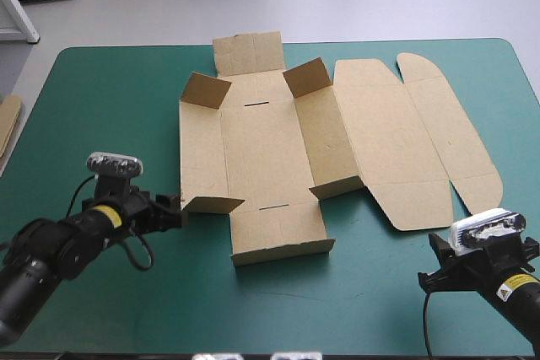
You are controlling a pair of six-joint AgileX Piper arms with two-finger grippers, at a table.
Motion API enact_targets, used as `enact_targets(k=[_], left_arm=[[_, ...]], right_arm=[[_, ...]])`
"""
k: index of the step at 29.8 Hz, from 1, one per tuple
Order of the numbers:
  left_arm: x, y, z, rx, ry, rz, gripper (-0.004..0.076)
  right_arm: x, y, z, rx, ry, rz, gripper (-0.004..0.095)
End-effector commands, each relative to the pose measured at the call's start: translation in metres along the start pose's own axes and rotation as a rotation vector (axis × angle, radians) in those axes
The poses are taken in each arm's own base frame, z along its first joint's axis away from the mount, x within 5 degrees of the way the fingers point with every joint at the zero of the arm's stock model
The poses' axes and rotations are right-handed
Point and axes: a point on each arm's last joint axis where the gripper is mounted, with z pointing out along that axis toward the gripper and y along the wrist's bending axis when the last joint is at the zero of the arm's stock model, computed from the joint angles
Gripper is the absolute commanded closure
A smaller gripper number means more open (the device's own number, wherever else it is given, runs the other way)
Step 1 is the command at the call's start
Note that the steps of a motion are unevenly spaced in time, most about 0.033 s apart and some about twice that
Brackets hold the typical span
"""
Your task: Fold the box
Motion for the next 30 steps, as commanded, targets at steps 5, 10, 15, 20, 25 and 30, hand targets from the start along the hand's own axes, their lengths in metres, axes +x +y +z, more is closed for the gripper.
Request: enact_targets(k=[5,10,15,20,25,30], left_arm=[[-0.080,0.025,0.047,-0.011,-0.053,-0.135,0.0296],[-0.086,0.057,0.086,0.135,0.066,-0.296,0.0296],[-0.065,0.075,0.116,0.175,0.188,-0.364,0.0296],[-0.044,0.075,0.127,0.187,0.231,-0.374,0.0296],[-0.031,0.069,0.133,0.274,0.193,-0.432,0.0296],[-0.024,0.067,0.145,0.331,0.200,-0.493,0.0297]], right_arm=[[-0.017,-0.002,0.001,0.009,-0.068,-0.004,0.0484],[-0.017,-0.002,0.001,0.009,-0.068,-0.004,0.0484],[-0.017,-0.002,0.001,0.009,-0.068,-0.004,0.0484],[-0.017,-0.002,0.001,0.008,-0.070,-0.003,0.0484],[-0.017,-0.002,0.001,0.008,-0.073,0.001,0.0484],[-0.017,-0.002,0.001,0.008,-0.073,-0.001,0.0484]])
